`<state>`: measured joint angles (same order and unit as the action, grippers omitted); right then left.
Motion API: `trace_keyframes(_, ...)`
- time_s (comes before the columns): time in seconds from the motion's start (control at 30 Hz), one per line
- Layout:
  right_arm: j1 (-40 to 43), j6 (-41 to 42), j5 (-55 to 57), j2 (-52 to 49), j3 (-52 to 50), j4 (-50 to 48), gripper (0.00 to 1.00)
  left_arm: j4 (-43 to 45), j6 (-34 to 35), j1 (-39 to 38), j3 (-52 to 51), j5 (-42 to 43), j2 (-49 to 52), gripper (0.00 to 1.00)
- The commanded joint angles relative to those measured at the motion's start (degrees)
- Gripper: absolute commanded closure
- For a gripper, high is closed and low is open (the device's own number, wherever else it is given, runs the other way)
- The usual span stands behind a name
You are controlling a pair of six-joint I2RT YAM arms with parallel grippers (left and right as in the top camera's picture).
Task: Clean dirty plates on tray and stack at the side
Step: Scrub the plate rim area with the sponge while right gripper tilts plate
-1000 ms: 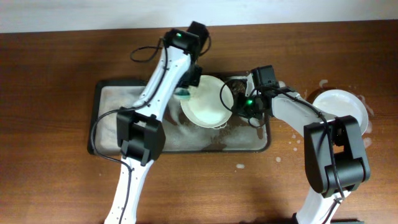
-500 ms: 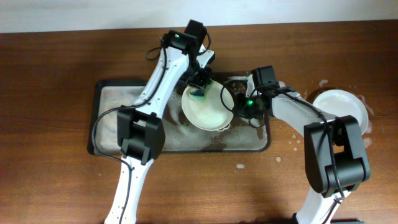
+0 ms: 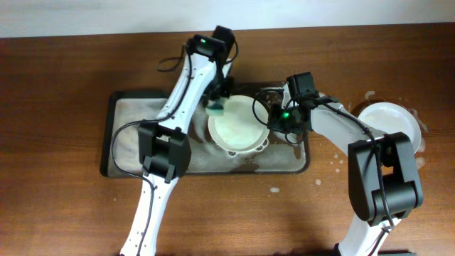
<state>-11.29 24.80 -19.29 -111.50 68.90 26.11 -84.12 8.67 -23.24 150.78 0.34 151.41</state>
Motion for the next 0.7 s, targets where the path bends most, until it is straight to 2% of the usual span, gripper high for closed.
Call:
trace_keyframes(0.0,0.44,-0.55,3.48,-0.33,0.44,1.05,0.96,1.81,2.47,0.50,1.03,-12.90,-0.76,1.00)
trace_keyframes(0.1,0.44,-0.55,3.48,-0.33,0.44,0.98,0.96,-1.88,2.43,0.13,2.10,-11.58,-3.45,1.00)
trace_keyframes(0.17,0.44,-0.57,3.50,-0.33,0.44,0.96,0.96,-7.04,2.43,-0.11,2.10,2.19,-5.03,1.00)
trace_keyframes(0.2,0.44,-0.57,3.50,-0.33,0.44,0.94,0.96,-9.38,2.47,-0.11,1.95,6.84,-4.90,1.00)
trace_keyframes(0.23,0.44,-0.57,3.50,-0.33,0.44,0.96,0.96,-12.59,5.75,-0.11,0.98,8.17,-4.74,1.00)
trace_keyframes(0.3,0.44,-0.57,3.50,-0.33,0.44,1.01,0.96,-11.96,12.98,-1.27,-2.73,8.24,-4.74,0.99)
trace_keyframes(0.4,0.44,-0.59,3.52,-0.33,0.44,1.09,0.96,-7.89,13.25,-5.33,-8.48,6.29,-4.74,1.00)
trace_keyframes(0.47,0.44,-0.59,3.50,-0.33,0.44,1.11,0.96,-3.04,16.72,-7.85,-12.74,0.92,-4.74,1.00)
trace_keyframes(0.53,0.44,-0.59,3.52,-0.33,0.44,1.14,0.96,0.57,24.76,-8.79,-16.22,0.48,-4.74,0.99)
trace_keyframes(0.57,0.44,-0.59,3.52,-0.33,0.44,1.14,0.96,0.59,26.12,-9.01,-17.05,0.39,-4.74,0.99)
trace_keyframes(0.63,0.44,-0.59,3.74,-0.33,0.44,1.14,0.96,0.07,26.27,-9.01,-19.74,-6.38,-4.74,0.99)
trace_keyframes(0.67,0.44,-0.59,3.74,-0.33,0.44,1.11,0.96,0.55,26.23,-8.96,-20.13,-5.99,-4.74,1.00)
